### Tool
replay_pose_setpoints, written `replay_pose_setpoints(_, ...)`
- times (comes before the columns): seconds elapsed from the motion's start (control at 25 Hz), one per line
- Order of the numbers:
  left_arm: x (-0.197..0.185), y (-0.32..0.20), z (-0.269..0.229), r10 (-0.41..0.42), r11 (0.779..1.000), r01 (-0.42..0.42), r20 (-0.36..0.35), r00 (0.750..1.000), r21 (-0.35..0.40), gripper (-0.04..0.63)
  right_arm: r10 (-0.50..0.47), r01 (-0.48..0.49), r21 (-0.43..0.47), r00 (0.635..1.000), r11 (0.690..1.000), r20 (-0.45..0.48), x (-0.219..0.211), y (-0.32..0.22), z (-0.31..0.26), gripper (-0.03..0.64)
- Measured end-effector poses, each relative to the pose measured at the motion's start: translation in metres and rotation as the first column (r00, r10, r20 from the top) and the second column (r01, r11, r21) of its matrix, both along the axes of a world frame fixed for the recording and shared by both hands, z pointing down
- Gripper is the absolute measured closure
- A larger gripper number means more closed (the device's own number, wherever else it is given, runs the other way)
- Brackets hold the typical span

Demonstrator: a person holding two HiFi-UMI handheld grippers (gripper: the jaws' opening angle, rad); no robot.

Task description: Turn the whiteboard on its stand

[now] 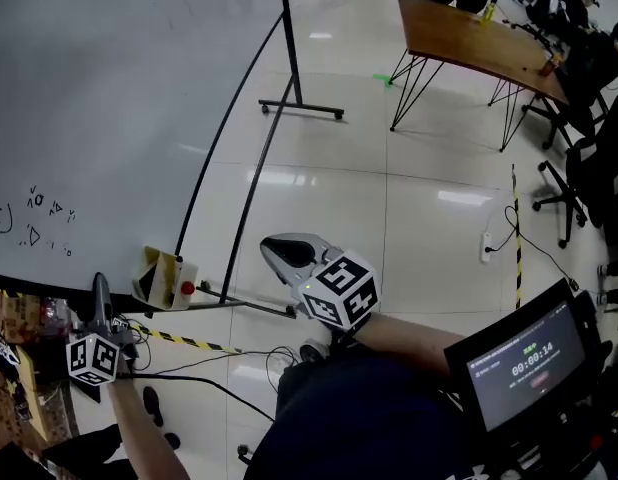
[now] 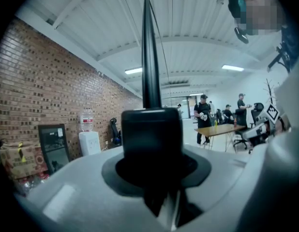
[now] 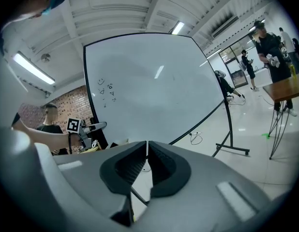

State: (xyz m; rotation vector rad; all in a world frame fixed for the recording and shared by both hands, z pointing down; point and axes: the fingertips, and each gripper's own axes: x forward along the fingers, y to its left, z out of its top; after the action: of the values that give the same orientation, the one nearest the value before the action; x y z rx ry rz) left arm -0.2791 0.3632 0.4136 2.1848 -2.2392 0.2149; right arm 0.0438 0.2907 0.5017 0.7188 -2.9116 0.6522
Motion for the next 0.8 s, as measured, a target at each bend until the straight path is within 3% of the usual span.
replay_pose_setpoints(0.44,0.012,-0.002,-0.004,0.042,0.998,-0.043,0.025,0.999,0.051,0.452,0.124,-0.123,0.029,0.991,0.992,-0.052,0.009,-0.016,-0.012,0.598)
replay_pose_setpoints(0.64,0.023,-0.002,0.006,0.069,0.997,-0.070,0.012,0.998,0.028,0.451,0.182,-0.179,0.041,0.979,0.983,-0.089,0.012,-0.006,-0.016,0.598)
replay_pose_setpoints(0.8,0.023,-0.001,0.007,0.039,0.999,-0.040,0.033,0.999,0.029,0.439,0.181,-0.177,0.052,0.978,0.983,-0.100,0.008,0.003,-0.019,0.598)
